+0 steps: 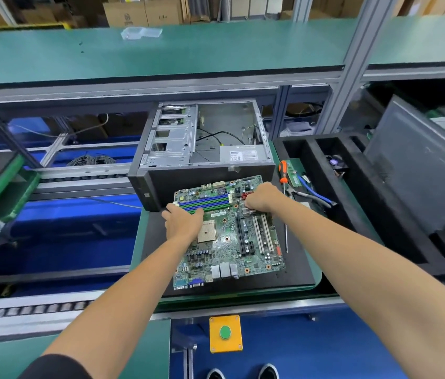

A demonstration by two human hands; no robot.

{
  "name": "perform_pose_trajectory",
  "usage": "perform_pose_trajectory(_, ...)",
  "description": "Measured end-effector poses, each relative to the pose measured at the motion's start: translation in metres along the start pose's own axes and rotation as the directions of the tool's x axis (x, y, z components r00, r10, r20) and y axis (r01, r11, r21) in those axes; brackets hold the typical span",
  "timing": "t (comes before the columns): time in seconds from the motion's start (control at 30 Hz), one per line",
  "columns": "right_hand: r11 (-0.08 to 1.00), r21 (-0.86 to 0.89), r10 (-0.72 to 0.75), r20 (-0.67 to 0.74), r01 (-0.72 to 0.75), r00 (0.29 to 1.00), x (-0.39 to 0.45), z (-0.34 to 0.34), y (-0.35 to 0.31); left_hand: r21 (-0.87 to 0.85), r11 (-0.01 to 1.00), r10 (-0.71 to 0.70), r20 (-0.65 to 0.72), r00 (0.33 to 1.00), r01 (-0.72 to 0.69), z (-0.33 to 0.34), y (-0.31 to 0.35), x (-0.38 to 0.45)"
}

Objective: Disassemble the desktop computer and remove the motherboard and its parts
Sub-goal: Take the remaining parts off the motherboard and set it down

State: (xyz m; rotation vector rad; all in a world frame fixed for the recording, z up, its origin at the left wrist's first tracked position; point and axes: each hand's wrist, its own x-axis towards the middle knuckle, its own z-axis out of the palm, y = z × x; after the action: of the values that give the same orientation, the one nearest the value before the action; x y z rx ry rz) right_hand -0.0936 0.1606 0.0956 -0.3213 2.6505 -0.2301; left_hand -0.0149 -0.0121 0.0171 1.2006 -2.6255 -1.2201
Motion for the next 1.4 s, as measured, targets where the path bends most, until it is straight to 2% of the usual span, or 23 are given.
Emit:
perform_pose_trajectory(0.2,0.989,-0.146,-0.012,0.037,0.018,0.999,-0.011,-0.022,-0.012,0.0,1.0,-0.014,-0.002,1.0,0.014,-0.011,0.007,-0.005)
perform_pose_trajectory(0.4,0.99,-0.136,-0.021,-0.008,0.019,1.0,-0.019,-0.044,-0.015,-0.03,0.999,-0.019,0.019,1.0,0.02,-0.022,0.025,-0.012)
perform_pose_trajectory(0.57,0.98,-0.193,-0.062,-0.021,0.057,0.998,-0.025,-0.076,-0.002,-0.019,0.999,-0.034,0.139,0.99,0.037,-0.021,0.048,-0.024)
perform_pose_trajectory(0.63,0.99,-0.135,-0.027,-0.004,0.027,1.0,-0.025,-0.09,0.002,-0.045,0.998,-0.026,0.181,0.983,0.035,-0.019,0.059,-0.029)
perform_pose_trajectory(0.7,0.986,-0.161,-0.047,0.017,0.049,0.999,-0.028,-0.102,0.008,-0.088,0.996,-0.006,0.197,0.98,0.024,-0.016,0.069,-0.033)
perform_pose_trajectory(0.87,0.984,-0.178,0.009,0.032,-0.003,0.999,-0.027,-0.125,0.035,-0.132,0.991,0.025,0.236,0.971,0.007,-0.004,0.098,-0.043)
perform_pose_trajectory(1.03,0.998,-0.011,0.066,-0.039,-0.066,0.997,-0.024,-0.141,0.074,-0.137,0.99,0.064,0.261,0.963,-0.029,0.013,0.131,-0.053)
perform_pose_trajectory(1.13,0.995,0.006,0.096,-0.067,-0.095,0.993,-0.02,-0.154,0.103,-0.145,0.988,0.099,0.274,0.957,-0.061,0.026,0.156,-0.06)
perform_pose_trajectory(1.2,0.993,0.032,0.113,-0.143,-0.109,0.983,-0.014,-0.165,0.126,-0.154,0.984,0.128,0.267,0.955,-0.088,0.037,0.174,-0.064)
perform_pose_trajectory(1.4,0.99,0.095,0.115,-0.117,-0.105,0.986,-0.009,-0.208,0.19,-0.191,0.974,0.167,0.248,0.954,-0.121,0.093,0.24,-0.081)
